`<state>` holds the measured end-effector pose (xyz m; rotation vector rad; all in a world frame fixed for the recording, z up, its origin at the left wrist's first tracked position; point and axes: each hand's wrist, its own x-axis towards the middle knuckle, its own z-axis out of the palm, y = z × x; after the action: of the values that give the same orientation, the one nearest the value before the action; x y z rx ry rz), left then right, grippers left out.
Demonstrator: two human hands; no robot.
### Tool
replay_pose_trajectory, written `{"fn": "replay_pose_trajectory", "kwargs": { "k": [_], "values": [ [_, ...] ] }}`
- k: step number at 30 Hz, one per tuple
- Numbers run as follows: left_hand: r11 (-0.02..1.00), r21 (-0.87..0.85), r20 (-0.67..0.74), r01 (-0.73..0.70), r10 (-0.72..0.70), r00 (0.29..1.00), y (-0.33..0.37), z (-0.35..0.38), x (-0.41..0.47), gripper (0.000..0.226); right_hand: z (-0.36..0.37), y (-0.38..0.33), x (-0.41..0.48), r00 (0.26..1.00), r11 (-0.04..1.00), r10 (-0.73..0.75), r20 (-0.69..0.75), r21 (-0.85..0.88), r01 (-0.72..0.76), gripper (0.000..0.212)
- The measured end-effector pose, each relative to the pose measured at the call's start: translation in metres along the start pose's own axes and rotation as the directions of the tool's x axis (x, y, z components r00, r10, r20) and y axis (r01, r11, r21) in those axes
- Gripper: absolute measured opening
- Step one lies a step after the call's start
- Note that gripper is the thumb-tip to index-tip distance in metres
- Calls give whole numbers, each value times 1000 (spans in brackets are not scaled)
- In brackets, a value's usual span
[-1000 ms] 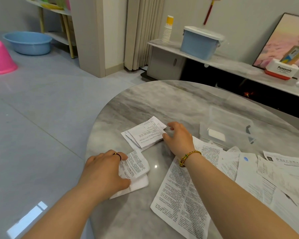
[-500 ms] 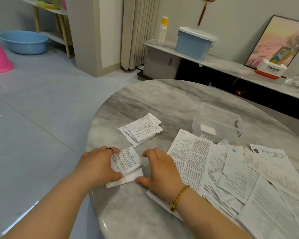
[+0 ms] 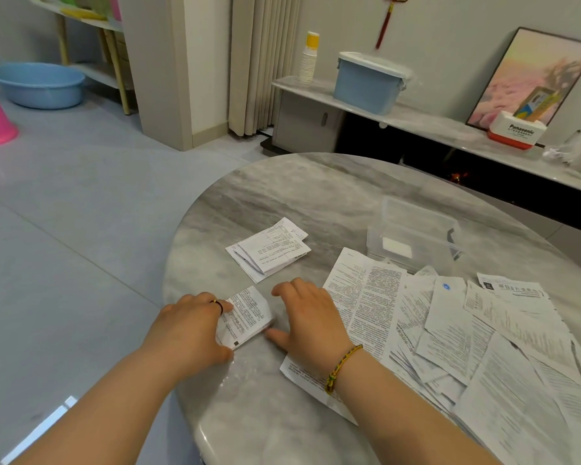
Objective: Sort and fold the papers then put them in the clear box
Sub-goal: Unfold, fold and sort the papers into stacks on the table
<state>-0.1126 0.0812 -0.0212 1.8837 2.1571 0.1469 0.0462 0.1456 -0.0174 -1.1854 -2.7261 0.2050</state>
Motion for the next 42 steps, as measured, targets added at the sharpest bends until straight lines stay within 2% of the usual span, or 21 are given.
{"fn": "replay_pose_trajectory", "kwargs": {
  "k": [3, 5, 8, 11, 15, 18, 25, 29, 35, 38, 41, 42],
  "values": [
    [1000, 0, 18, 0, 0, 1000, -1, 0, 1, 71, -5, 8, -9, 997, 996, 62, 34, 66, -64, 48],
    [1000, -3, 28, -4, 4, 1000, 0, -3, 0, 71, -9, 17, -17, 988, 978, 154, 5, 139, -153, 41],
    [1000, -11, 21, -7, 7, 1000, 4, -8, -2, 69, -18, 33, -33, 945, 917, 325, -36, 256, -306, 32],
    [998, -59, -55, -22, 19, 998, 13, -14, -2, 59, -27, 47, -53, 891, 856, 451, -51, 308, -416, 26],
    [992, -92, -143, -81, 67, 987, 38, -19, -3, 46, -36, 64, -85, 841, 800, 539, -51, 345, -492, 23],
    [983, -114, -158, -144, 125, 979, 60, -15, -6, 43, -44, 78, -110, 798, 758, 599, -64, 364, -540, 20],
    [946, -118, -107, -303, 291, 951, 103, 0, -11, 37, -51, 114, -154, 626, 571, 777, -62, 485, -662, 10],
    [932, -91, -63, -350, 346, 936, 121, 13, -9, 40, -54, 134, -162, 550, 489, 833, -64, 550, -677, 9],
    [939, -45, 30, -341, 342, 939, 152, 36, -3, 57, -63, 162, -172, 467, 448, 876, -119, 558, -699, 25],
    [946, -34, 74, -323, 324, 943, 164, 50, 2, 70, -62, 176, -176, 455, 468, 877, -152, 483, -740, 29],
    [948, -13, 124, -318, 318, 940, 170, 59, 5, 135, -61, 189, -176, 491, 509, 858, -149, 373, -776, 37],
    [951, 12, 129, -308, 304, 944, 169, 61, 6, 147, -62, 193, -176, 502, 518, 853, -145, 352, -779, 39]
  ]
}}
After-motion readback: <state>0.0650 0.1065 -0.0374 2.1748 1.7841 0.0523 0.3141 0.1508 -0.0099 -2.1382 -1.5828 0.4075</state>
